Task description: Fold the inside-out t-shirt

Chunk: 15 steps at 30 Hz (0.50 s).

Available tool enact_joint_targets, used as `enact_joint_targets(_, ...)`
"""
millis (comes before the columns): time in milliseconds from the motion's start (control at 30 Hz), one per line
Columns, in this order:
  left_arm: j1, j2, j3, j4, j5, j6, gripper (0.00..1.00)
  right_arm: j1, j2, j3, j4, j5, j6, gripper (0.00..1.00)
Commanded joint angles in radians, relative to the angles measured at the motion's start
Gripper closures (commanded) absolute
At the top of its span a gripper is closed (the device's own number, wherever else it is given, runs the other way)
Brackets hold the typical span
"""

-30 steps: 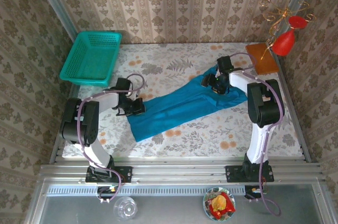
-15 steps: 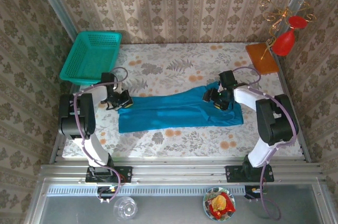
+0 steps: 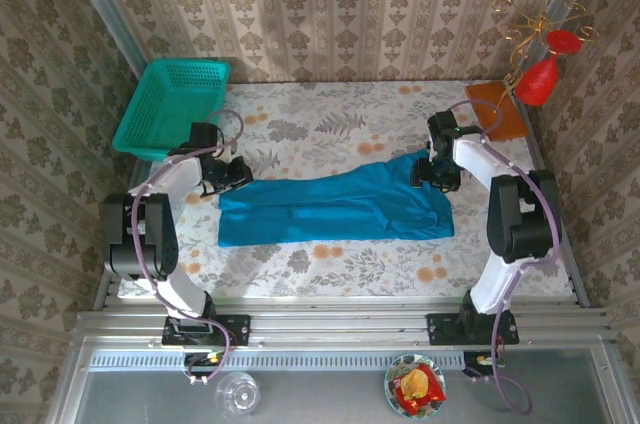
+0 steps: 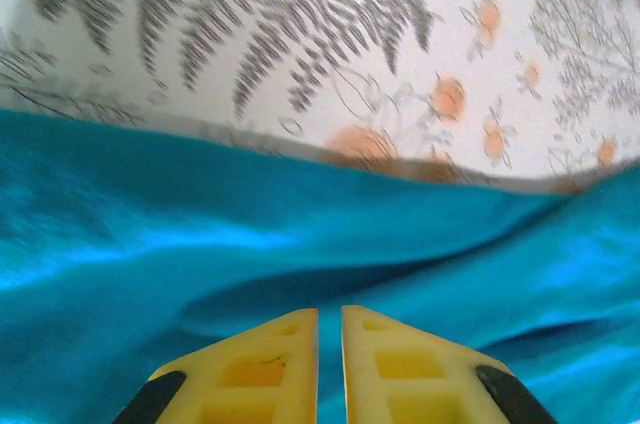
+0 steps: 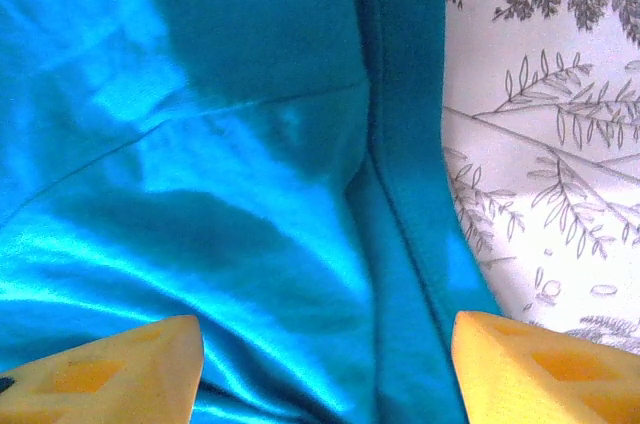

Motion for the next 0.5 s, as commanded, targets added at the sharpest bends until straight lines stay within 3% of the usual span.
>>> enact_joint_targets(0, -0.037, -0.008, -0.060, -0.073, -0.038, 0.013, 0.85, -0.002, 0.083, 0.085, -0.135, 0.017, -0.131, 0.31)
enact_joint_targets(467, -0.052, 0.006, -0.140, -0.038, -0.084, -0.006, 0.86, -0.043, 0.218, 0.165, -0.243, -0.013, -0.242, 0.29)
